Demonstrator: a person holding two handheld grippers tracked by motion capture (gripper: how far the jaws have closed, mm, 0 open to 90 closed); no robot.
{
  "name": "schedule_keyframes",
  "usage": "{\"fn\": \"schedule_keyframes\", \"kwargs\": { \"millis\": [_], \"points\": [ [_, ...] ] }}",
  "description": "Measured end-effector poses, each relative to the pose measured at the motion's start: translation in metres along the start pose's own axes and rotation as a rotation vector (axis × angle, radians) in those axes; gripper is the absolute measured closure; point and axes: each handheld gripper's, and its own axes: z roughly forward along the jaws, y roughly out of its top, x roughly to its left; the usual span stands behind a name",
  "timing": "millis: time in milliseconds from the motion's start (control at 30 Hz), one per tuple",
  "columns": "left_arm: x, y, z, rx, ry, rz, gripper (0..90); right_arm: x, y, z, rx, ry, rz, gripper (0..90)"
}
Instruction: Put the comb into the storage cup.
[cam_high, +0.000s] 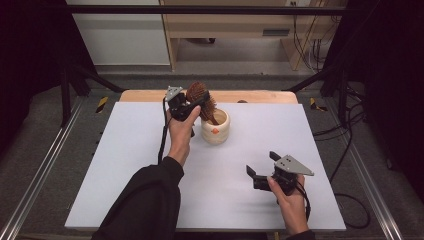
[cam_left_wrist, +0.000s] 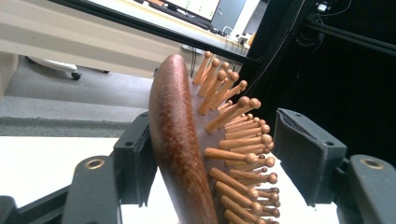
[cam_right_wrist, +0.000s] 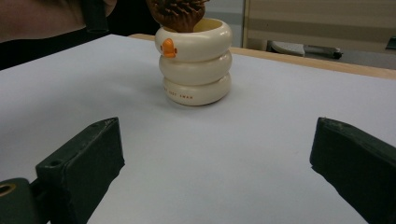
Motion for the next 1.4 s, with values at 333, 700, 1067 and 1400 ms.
{"fn": "schedule_keyframes", "kwargs": {
  "millis": [333,700,1067,1400],
  "points": [
    [0.0005,0.0003,-0.0002,-0.003,0.026,0.000,19.9,0.0002,0.0001,0.0002,0.000,0.002,-0.002,3.1],
    [0.0001,0.0003,-0.0002,0.005,0.040,-0.007,10.8,0.0009,0.0001,0.0006,0.001,0.001,0.001,3.1],
    [-0.0028,0.0003,-0.0005,-0.002,0.039,-0.004,6.7,0.0011,0.0002,0.0005,0.000,0.001,0.003,3.1],
    [-0.0046,0.0008,-0.0012,-0.012,0.036,0.030,4.5,0.0012,0.0001,0.0008,0.000,0.002,0.004,3.1]
  ]
}}
